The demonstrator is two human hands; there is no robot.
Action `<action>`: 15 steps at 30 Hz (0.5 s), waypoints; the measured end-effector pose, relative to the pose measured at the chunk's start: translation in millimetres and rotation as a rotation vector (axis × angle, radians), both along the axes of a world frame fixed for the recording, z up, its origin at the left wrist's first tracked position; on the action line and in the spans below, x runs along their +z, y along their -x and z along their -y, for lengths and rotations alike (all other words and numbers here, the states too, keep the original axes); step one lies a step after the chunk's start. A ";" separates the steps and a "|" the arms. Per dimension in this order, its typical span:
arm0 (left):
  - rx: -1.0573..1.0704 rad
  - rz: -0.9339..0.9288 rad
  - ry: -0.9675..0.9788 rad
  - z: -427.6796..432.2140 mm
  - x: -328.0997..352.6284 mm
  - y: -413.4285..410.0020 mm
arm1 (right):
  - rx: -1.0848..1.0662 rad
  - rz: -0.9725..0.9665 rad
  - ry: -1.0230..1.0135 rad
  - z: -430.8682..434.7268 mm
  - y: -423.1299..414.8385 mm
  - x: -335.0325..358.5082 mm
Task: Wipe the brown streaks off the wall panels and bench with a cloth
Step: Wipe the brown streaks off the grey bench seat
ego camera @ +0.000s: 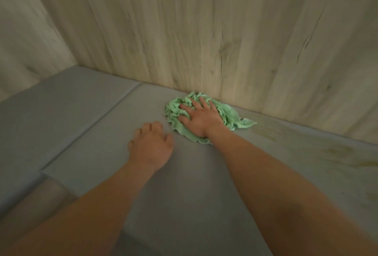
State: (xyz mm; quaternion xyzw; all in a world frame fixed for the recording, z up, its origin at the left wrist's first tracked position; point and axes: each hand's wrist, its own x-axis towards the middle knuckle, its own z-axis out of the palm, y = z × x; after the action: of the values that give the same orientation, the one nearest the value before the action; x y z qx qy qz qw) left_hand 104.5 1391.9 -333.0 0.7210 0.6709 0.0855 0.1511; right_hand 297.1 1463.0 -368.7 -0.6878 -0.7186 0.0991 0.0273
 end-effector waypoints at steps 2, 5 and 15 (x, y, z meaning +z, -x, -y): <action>-0.080 -0.130 0.228 -4.9 -8.0 -8.6 | 0.029 -0.001 -0.005 -13.1 -19.3 0.2; -0.143 -0.286 0.364 -9.6 -16.6 -13.5 | 0.099 0.003 -0.010 -13.7 -36.7 1.5; -0.099 -0.293 0.347 -7.1 -18.3 -17.0 | -0.279 0.065 0.069 152.0 -185.4 5.2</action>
State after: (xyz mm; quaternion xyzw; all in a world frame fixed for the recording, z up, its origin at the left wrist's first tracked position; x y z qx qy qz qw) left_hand 121.4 1399.0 -351.3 0.7210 0.6540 -0.1444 0.1778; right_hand 482.5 1311.1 -363.4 -0.7842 -0.6129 0.0968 -0.0063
